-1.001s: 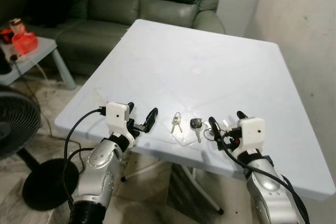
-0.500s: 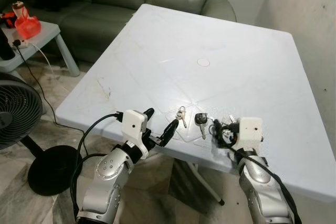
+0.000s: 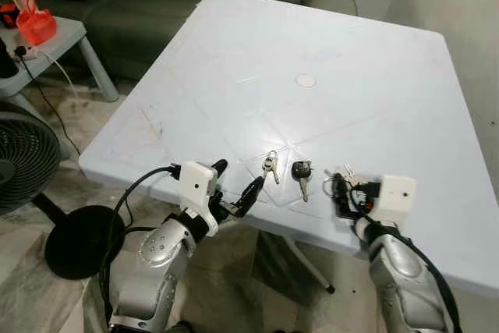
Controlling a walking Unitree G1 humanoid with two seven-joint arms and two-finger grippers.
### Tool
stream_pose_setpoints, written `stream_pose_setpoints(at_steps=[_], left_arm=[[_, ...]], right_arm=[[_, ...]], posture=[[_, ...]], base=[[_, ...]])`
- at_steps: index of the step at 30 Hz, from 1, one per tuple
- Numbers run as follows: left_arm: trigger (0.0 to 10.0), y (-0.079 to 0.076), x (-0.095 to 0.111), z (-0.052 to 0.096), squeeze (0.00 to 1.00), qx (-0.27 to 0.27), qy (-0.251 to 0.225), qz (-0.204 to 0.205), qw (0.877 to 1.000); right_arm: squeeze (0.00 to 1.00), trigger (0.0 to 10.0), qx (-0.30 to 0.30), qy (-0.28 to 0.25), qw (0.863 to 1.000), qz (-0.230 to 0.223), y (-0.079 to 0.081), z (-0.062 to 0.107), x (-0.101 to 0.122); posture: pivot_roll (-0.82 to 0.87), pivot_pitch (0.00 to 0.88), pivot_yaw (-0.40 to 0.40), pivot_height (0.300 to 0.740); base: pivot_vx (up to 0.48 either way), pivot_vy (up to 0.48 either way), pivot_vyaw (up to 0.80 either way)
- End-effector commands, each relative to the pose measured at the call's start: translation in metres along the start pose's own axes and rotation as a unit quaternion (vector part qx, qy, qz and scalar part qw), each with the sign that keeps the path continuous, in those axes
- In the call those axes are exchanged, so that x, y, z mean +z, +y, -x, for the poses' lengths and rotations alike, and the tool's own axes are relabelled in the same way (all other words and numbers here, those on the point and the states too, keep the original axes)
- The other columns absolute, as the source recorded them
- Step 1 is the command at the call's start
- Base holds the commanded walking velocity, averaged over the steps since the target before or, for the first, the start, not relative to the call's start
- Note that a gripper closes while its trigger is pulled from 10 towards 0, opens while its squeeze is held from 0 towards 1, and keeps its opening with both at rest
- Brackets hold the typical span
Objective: Hang keys on a hook
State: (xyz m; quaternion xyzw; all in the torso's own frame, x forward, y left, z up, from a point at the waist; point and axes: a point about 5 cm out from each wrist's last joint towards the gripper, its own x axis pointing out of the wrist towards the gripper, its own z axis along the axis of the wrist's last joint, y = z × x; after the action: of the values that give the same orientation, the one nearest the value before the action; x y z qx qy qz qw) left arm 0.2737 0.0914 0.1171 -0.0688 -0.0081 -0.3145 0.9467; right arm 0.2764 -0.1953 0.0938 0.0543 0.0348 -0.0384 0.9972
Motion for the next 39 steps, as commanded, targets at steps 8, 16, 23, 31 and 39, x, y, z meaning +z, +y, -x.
stream_pose_setpoints(at_steps=[8, 16, 23, 31, 39], left_arm=[[10.0, -0.001, 0.001, 0.001, 0.0, 0.002, 0.005, -0.005, 1.0], [10.0, -0.001, 0.001, 0.001, 0.0, 0.0, 0.005, -0.007, 1.0], [10.0, -0.002, 0.002, 0.0, 0.0, 0.0, 0.004, -0.009, 1.0], [10.0, -0.001, 0.002, 0.0, 0.0, 0.003, 0.002, -0.01, 1.0], [10.0, -0.001, 0.002, 0.0, 0.0, 0.008, 0.002, -0.01, 1.0]], right_arm=[[0.0, 10.0, 0.03, -0.017, 0.999, -0.038, -0.015, 0.014, -0.001], [0.0, 8.0, 0.05, -0.031, 0.997, -0.048, -0.015, 0.017, 0.003], [0.0, 9.0, 0.051, -0.029, 0.998, -0.036, -0.014, 0.017, 0.003], [0.0, 3.4, 0.033, -0.021, 0.999, -0.028, -0.008, 0.017, 0.001], [0.0, 0.0, 0.028, -0.026, 0.999, -0.012, -0.007, 0.017, 0.004]], posture=[[0.05, 0.192, -0.044, 0.74], [0.05, 0.185, -0.041, 0.74], [0.05, 0.185, -0.041, 0.74], [0.05, 0.185, -0.039, 0.74], [0.05, 0.191, -0.047, 0.74]], base=[[0.0, 0.0, 0.0], [0.0, 0.0, 0.0], [0.0, 0.0, 0.0], [0.0, 0.0, 0.0], [0.0, 0.0, 0.0]])
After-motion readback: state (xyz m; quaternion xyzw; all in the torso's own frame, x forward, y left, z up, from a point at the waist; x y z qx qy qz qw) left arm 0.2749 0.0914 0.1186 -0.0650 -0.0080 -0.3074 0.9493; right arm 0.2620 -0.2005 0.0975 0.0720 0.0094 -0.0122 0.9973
